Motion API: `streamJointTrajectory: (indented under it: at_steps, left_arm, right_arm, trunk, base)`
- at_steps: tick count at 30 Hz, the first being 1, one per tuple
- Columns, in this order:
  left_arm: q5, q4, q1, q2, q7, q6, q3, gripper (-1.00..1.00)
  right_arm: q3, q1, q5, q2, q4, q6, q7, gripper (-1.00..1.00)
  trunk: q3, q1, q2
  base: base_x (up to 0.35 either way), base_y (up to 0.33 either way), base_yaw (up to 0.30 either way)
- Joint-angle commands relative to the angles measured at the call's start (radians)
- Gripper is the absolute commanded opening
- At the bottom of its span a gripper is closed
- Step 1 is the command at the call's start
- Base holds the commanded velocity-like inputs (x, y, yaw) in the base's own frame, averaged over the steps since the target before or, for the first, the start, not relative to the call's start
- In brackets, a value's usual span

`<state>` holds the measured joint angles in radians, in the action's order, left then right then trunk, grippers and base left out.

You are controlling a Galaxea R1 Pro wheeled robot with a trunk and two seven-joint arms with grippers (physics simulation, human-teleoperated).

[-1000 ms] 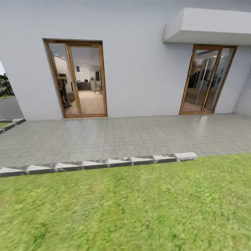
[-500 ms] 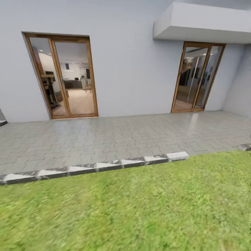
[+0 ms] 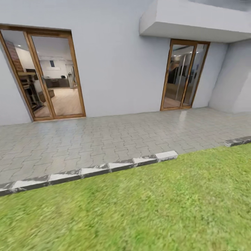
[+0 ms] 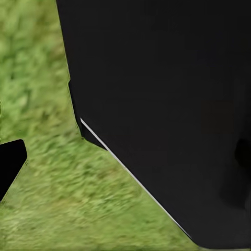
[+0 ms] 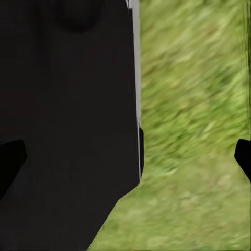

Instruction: Take the three Easter eggs out of the wicker basket on the lawn in the garden, then place them on the lawn next to a single tree (choose any tree) so that all three eggs are next to the same tree and none are left in the basket.

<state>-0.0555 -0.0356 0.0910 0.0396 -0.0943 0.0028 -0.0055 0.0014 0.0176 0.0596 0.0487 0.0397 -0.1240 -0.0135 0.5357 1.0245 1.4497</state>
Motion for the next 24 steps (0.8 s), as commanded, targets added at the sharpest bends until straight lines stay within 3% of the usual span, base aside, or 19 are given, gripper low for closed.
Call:
streamJointTrajectory:
  at_steps: [1, 24]
  left_arm:
    - [-0.006, -0.003, 0.001, 0.0, -0.002, 0.0, 0.0, 1.0]
    - [-0.006, -0.007, 0.001, 0.002, 0.001, 0.0, 0.002, 1.0]
  right_arm:
    - [0.001, -0.001, 0.01, 0.0, 0.004, -0.01, 0.0, 1.0]
    - [0.002, -0.001, 0.023, -0.001, 0.012, -0.028, 0.003, 1.0]
  trunk:
    - [0.001, 0.001, 0.0]
    - [0.01, 0.001, 0.0]
  base:
    - [0.271, -0.187, -0.249]
    - [0.271, -0.187, -0.287]
